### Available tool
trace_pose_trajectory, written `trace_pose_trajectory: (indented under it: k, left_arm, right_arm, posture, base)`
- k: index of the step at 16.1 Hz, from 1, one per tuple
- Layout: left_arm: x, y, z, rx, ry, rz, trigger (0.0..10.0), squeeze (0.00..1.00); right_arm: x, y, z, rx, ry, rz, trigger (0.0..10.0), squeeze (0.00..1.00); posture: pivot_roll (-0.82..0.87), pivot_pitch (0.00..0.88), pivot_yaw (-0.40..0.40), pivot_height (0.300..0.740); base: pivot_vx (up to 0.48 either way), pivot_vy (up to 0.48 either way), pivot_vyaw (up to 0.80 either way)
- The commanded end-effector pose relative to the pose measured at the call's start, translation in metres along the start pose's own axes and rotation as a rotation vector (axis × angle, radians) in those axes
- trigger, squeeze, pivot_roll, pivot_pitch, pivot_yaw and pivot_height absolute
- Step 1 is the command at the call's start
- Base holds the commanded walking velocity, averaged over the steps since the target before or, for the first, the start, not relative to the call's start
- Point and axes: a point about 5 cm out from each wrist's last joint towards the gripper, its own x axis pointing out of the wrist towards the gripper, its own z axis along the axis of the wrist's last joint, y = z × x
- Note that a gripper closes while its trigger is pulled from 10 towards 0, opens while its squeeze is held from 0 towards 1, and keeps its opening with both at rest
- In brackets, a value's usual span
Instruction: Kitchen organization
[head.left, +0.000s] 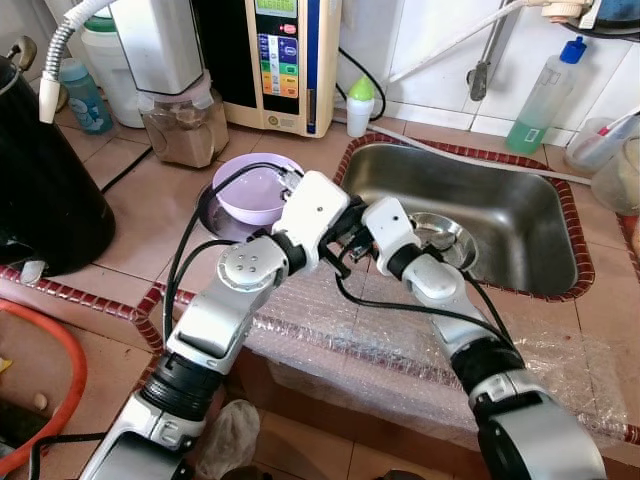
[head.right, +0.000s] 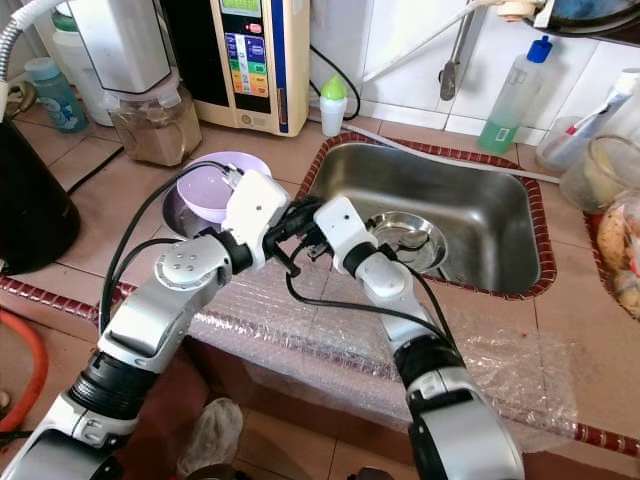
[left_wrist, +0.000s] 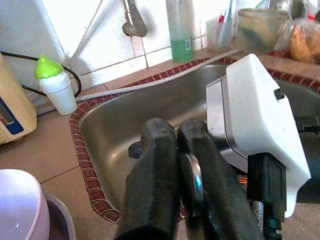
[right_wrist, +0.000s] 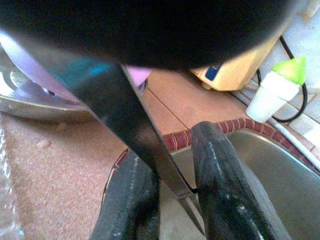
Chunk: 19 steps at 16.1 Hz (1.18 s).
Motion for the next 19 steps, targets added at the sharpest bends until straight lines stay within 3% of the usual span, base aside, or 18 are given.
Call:
trace_pose_trajectory:
  k: [1,5,8,9,10,11,16,19]
  left_arm:
    - [-0.008,0.004,-0.010,-0.015,0.027,0.008,10.0,1.00]
    - [-0.013,0.008,-0.010,-0.011,-0.002,0.051,10.0,1.00]
    - [-0.022,0.027,-0.015,-0.007,-0.007,0.193,10.0,1.00]
    - [-0.024,0.035,-0.015,-0.010,-0.011,0.252,10.0,1.00]
    - [-0.028,0.046,-0.015,-0.028,-0.023,0.321,10.0,1.00]
    - [-0.031,0.057,-0.013,-0.039,-0.038,0.381,10.0,1.00]
    - [-0.043,0.092,-0.023,-0.113,0.010,0.611,10.0,1.00]
    - [-0.046,0.103,-0.030,-0.180,0.033,0.694,10.0,1.00]
  right_arm:
    - [-0.008,-0.039,-0.006,0.050,0.048,-0.174,0.0,0.00]
    - [-0.008,-0.051,-0.013,0.112,0.107,-0.237,0.0,0.00]
    - [-0.012,-0.059,-0.025,0.194,0.191,-0.308,0.0,0.00]
    - [-0.014,-0.060,-0.030,0.212,0.218,-0.323,0.9,0.00]
    - [-0.016,-0.061,-0.034,0.231,0.239,-0.342,7.2,0.00]
    - [-0.019,-0.062,-0.038,0.248,0.260,-0.361,10.0,1.00]
    - [-0.028,-0.056,-0.053,0.280,0.316,-0.375,10.0,1.00]
    - [-0.030,-0.053,-0.056,0.286,0.315,-0.373,10.0,1.00]
  posture:
    - [0.01,0.000,0.001,0.740]
    - [0.01,0.000,0.005,0.740]
    - [0.02,0.000,0.000,0.740]
    - [0.02,0.000,-0.001,0.740]
    - [0.02,0.000,-0.003,0.740]
    - [0.02,0.000,-0.003,0.740]
    - [0.01,0.000,0.005,0.740]
    - [0.00,0.000,0.009,0.740]
  base:
    - [0.000,0.000,0.00]
    - [0.000,0.000,0.00]
    - [0.000,0.000,0.00]
    - [0.000,0.000,0.00]
    - [0.000,0.000,0.00]
    - [0.000,0.000,0.00]
    - [0.000,0.000,0.00]
    - [0.000,0.000,0.00]
